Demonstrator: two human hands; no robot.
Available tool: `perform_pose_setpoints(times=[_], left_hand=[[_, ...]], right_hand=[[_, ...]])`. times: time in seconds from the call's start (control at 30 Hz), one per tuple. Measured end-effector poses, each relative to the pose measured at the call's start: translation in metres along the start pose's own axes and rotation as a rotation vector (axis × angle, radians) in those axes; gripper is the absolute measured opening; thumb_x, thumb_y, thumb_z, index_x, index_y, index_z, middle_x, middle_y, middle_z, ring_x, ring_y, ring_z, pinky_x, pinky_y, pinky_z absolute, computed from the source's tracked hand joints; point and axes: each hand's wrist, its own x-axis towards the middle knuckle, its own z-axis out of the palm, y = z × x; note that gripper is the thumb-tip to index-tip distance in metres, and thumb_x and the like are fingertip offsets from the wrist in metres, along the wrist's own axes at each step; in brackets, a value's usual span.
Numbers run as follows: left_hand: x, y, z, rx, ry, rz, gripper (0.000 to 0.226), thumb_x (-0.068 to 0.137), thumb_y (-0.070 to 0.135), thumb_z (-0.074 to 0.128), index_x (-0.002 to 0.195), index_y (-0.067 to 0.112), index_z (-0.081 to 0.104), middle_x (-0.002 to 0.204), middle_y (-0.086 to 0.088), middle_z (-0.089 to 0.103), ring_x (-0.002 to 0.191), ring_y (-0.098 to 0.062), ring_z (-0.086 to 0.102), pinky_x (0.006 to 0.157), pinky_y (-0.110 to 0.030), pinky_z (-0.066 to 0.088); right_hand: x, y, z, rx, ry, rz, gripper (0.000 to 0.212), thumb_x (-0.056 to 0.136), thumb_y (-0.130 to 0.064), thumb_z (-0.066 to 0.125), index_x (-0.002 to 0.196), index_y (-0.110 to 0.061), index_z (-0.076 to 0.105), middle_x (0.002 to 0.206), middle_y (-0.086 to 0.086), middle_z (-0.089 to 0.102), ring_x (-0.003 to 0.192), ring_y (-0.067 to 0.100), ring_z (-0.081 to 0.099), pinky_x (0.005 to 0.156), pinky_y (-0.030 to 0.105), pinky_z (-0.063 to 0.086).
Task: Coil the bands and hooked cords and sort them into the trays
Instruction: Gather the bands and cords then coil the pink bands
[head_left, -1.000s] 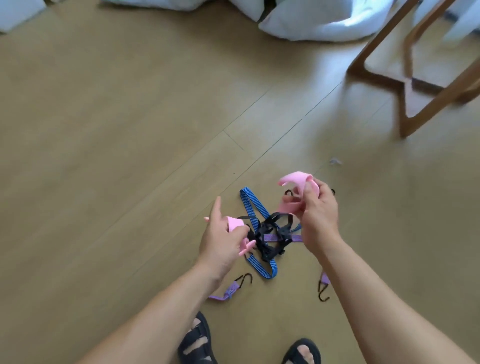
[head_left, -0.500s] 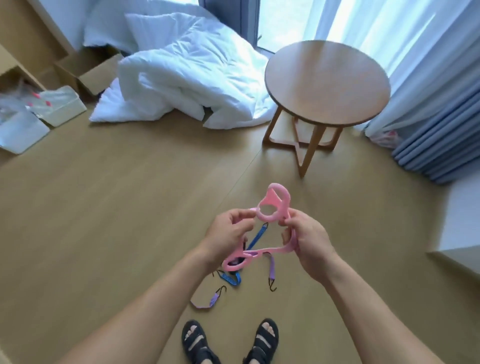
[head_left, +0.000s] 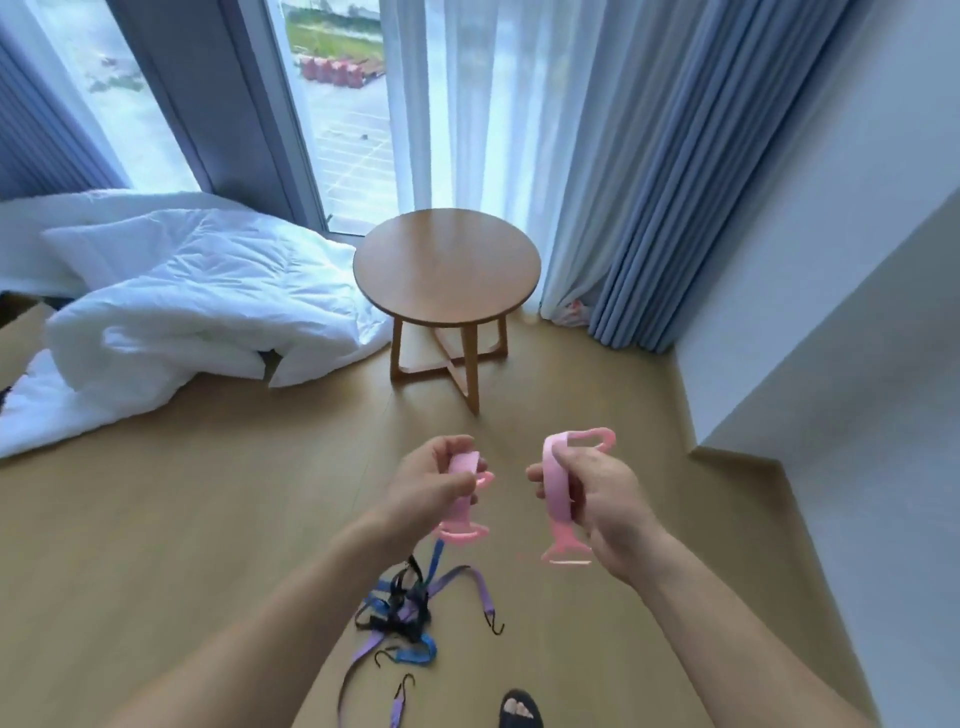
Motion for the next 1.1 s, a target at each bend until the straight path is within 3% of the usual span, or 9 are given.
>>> perform_pose_setpoints(times=[0.03,0.13,0.27,0.33,0.43,0.57,0.77,0.97,1.1], left_hand=[[-0.002,0.004,-0.001,0.052,-0.059,0.045,0.060,0.078,-0.006,0.066,0.130,0.018,0.051,0.117,-0.004,0.066,0.092,-0.017,0.069,0.073,-0.025,0.056],[-0.009,0.016,-0.002,0.254,-0.161,0.176,0.073,0.073,-0.009,0.067,0.134,0.026,0.047,0.120,0.004,0.066,0.094,-0.015,0.070,0.077,-0.028,0.057],[-0.020,0.027,0.005,0.539,-0.159,0.313,0.062,0.081,0.002,0.066,0.136,0.025,0.050,0.116,0.007,0.067,0.102,-0.009,0.066,0.091,-0.033,0.056],[-0.029,0.029,0.014,0.647,-0.168,0.383,0.051,0.084,0.010,0.069,0.131,0.028,0.057,0.111,0.012,0.068,0.098,-0.001,0.064,0.085,-0.021,0.055],[-0.044,0.031,0.029,0.662,-0.261,0.449,0.045,0.087,0.012,0.069,0.128,0.028,0.062,0.105,0.017,0.070,0.092,0.007,0.065,0.073,-0.009,0.049],[-0.063,0.033,0.051,0.636,-0.367,0.482,0.039,0.088,0.013,0.072,0.124,0.027,0.067,0.101,0.015,0.073,0.093,0.003,0.067,0.081,-0.015,0.053],[-0.087,0.030,0.098,0.673,-0.519,0.530,0.044,0.086,0.006,0.069,0.126,0.024,0.064,0.100,0.009,0.071,0.087,0.002,0.067,0.069,-0.010,0.054],[-0.119,0.016,0.152,0.717,-0.623,0.589,0.042,0.082,0.004,0.071,0.120,0.022,0.067,0.100,0.009,0.072,0.091,-0.005,0.069,0.086,-0.025,0.057],[-0.142,0.011,0.188,0.743,-0.671,0.645,0.038,0.082,0.005,0.068,0.116,0.024,0.070,0.097,0.012,0.073,0.090,-0.001,0.067,0.081,-0.017,0.054]], right_hand=[[-0.010,-0.001,-0.006,0.034,-0.016,-0.037,0.013,0.093,-0.008,0.058,0.103,-0.008,0.067,0.102,0.015,0.071,0.086,0.021,0.065,0.080,0.035,0.053],[-0.037,-0.001,-0.020,0.058,-0.036,-0.158,0.046,0.084,0.016,0.054,0.116,-0.014,0.066,0.109,0.013,0.067,0.101,0.020,0.065,0.090,0.036,0.053],[-0.076,0.012,-0.018,0.151,0.104,-0.236,0.036,0.092,0.009,0.055,0.110,-0.018,0.072,0.097,0.011,0.073,0.088,0.018,0.070,0.073,0.026,0.057],[-0.094,0.022,-0.016,0.169,0.185,-0.274,0.028,0.093,0.006,0.056,0.107,-0.012,0.071,0.098,0.011,0.075,0.087,0.018,0.071,0.073,0.026,0.057],[-0.122,0.035,-0.014,0.137,0.289,-0.315,0.020,0.094,0.001,0.058,0.111,-0.004,0.068,0.103,0.013,0.075,0.092,0.022,0.071,0.080,0.034,0.059],[-0.158,0.049,-0.016,0.170,0.492,-0.324,0.017,0.095,-0.006,0.060,0.111,-0.007,0.066,0.090,0.016,0.075,0.078,0.023,0.071,0.073,0.033,0.060],[-0.218,0.068,-0.036,0.157,0.699,-0.319,0.017,0.098,-0.021,0.058,0.105,-0.012,0.071,0.080,-0.001,0.073,0.070,0.010,0.066,0.067,0.026,0.056],[-0.280,0.087,-0.065,0.058,0.662,-0.312,0.047,0.086,0.012,0.058,0.123,-0.016,0.063,0.095,0.003,0.068,0.084,0.011,0.062,0.075,0.024,0.052],[-0.316,0.106,-0.084,-0.018,0.829,-0.282,0.035,0.085,0.009,0.063,0.110,-0.014,0.071,0.098,0.004,0.075,0.097,0.016,0.069,0.087,0.026,0.056]])
